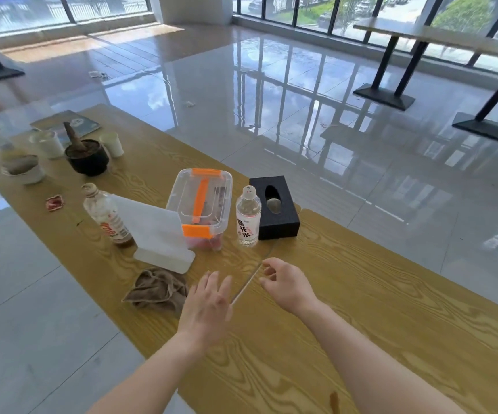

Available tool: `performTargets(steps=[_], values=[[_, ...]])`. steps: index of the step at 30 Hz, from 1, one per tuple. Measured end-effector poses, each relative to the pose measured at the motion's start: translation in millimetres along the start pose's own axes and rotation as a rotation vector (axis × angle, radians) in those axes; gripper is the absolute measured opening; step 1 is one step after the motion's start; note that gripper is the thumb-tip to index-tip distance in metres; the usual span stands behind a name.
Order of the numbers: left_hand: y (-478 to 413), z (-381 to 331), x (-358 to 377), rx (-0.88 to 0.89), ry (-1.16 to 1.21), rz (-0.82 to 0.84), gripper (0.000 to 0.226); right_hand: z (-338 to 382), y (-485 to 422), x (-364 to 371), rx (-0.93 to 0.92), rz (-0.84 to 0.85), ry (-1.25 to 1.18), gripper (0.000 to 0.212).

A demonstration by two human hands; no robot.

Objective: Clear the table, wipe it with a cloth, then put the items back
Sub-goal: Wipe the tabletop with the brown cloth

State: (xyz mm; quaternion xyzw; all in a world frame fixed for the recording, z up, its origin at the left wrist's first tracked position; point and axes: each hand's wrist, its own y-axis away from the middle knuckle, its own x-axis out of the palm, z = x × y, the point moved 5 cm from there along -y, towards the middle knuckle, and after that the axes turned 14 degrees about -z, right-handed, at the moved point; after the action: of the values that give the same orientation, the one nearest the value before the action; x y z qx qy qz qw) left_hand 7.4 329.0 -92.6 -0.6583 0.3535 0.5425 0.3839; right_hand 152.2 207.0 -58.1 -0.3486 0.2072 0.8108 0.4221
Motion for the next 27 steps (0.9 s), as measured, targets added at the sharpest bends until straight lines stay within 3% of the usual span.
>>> performTargets(steps=[6,12,18,24,27], values=[[12,97,2,-0.177,-0.028,-0.078,0.046,28,16,49,0.031,0.038,-0.001,0.044],[6,166,40,-0.252,0.008,0.213,0.071,38,39,102,0.115,0.083,-0.012,0.043],[9,175,48,-0.182,0.145,0.099,0.049,34,65,133,0.23,0.089,-0.037,0.04],[28,147,50,-0.185,0.342,0.162,0.041,41,79,147,0.242,0.097,-0.047,0.05],[35,116,50,-0.2,0.584,0.214,0.03,40,77,146,0.268,0.058,-0.07,0.061]])
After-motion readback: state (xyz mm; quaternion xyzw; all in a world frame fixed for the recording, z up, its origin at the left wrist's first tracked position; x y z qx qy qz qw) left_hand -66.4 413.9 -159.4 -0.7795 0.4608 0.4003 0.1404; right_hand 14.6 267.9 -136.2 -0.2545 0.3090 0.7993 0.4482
